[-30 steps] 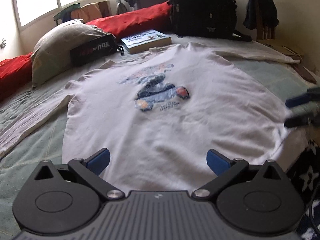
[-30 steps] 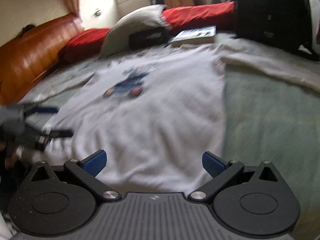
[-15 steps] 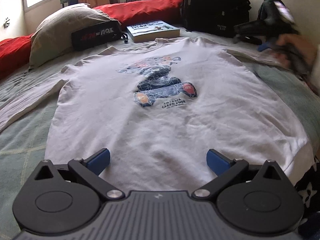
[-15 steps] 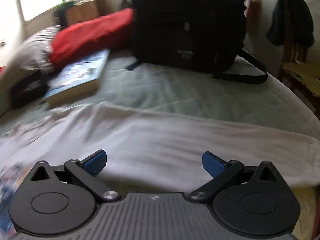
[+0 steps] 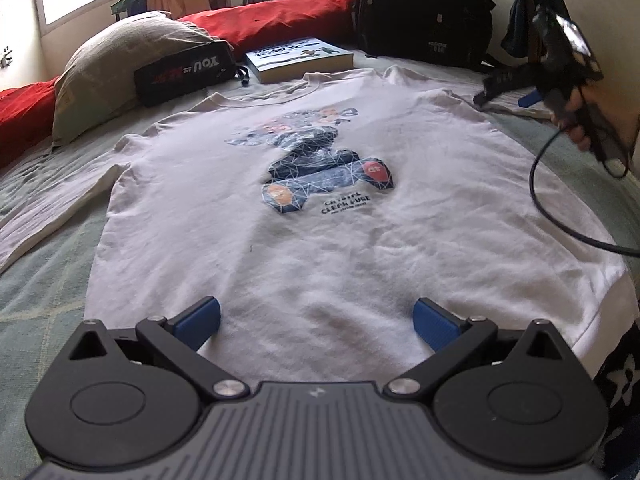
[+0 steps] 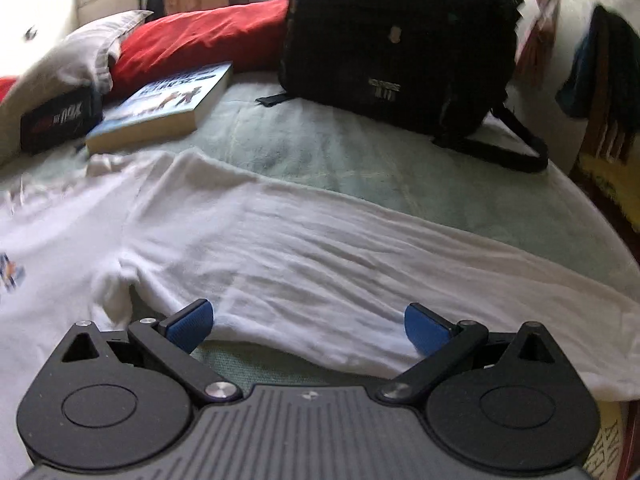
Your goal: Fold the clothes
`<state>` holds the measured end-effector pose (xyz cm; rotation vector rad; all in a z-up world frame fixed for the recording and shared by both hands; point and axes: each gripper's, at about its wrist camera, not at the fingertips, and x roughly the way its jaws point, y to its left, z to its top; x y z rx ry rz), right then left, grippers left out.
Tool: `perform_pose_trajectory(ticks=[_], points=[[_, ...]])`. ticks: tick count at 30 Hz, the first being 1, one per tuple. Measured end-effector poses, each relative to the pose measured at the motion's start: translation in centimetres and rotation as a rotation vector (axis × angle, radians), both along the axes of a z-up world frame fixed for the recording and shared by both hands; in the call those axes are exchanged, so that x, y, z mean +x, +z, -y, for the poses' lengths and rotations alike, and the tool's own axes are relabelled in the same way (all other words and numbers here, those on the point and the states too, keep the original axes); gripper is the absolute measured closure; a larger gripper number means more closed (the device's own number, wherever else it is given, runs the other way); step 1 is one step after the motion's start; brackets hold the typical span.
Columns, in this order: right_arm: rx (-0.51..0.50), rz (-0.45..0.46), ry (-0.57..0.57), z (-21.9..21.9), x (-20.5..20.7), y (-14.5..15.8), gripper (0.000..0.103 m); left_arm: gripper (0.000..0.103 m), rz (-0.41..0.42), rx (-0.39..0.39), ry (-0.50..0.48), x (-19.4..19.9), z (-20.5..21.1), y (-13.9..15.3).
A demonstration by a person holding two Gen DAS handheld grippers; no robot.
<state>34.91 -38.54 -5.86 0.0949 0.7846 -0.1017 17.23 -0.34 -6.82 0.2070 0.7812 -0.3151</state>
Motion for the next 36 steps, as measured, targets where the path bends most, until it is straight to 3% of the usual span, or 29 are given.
perform_pose_trajectory(ticks=[4, 9, 16, 19, 22, 27, 29, 32, 36], points=[[0.04, 0.069, 0.026, -1.3, 1.4, 1.3, 0.0, 0.001, 0.001, 0.016, 0.005, -0.2, 0.3, 0.1], [0.037, 0.003, 0.036, -2.2, 2.8, -1.5, 0.0, 0.001, 0.004, 0.027, 0.001, -0.4, 0.3, 0.4], [0.036, 0.031, 0.063, 1.6, -1.5, 0.2, 0.0, 0.001, 0.003, 0.022, 0.007, -0.3, 0.4, 0.5], [0.012, 0.04, -0.026, 5.2, -2.2, 0.5, 0.0, 0.001, 0.004, 0.022, -0.006, -0.6, 0.7, 0.5], [0.064, -0.007, -0.122, 9.0, -3.3, -1.4, 0.0, 0.001, 0.005, 0.034, -0.016, -0.8, 1.1, 0.5], [0.048, -0.011, -0.036, 10.3, -6.6, -1.4, 0.0, 0.001, 0.002, 0.047, -0.011, -0.6, 1.4, 0.6], [0.06, -0.024, -0.038, 10.7, -6.5, -0.4, 0.0, 0.001, 0.008, 0.054, -0.011, -0.5, 1.8, 0.7], [0.104, 0.028, -0.085, 11.8, -5.9, 0.7, 0.0, 0.001, 0.013, 0.052, -0.02, -0.7, 2.2, 0.8], [0.151, -0.001, -0.173, 13.5, -5.2, -0.8, 0.0, 0.001, 0.009, 0.052, -0.034, -1.0, 2.4, 0.9]])
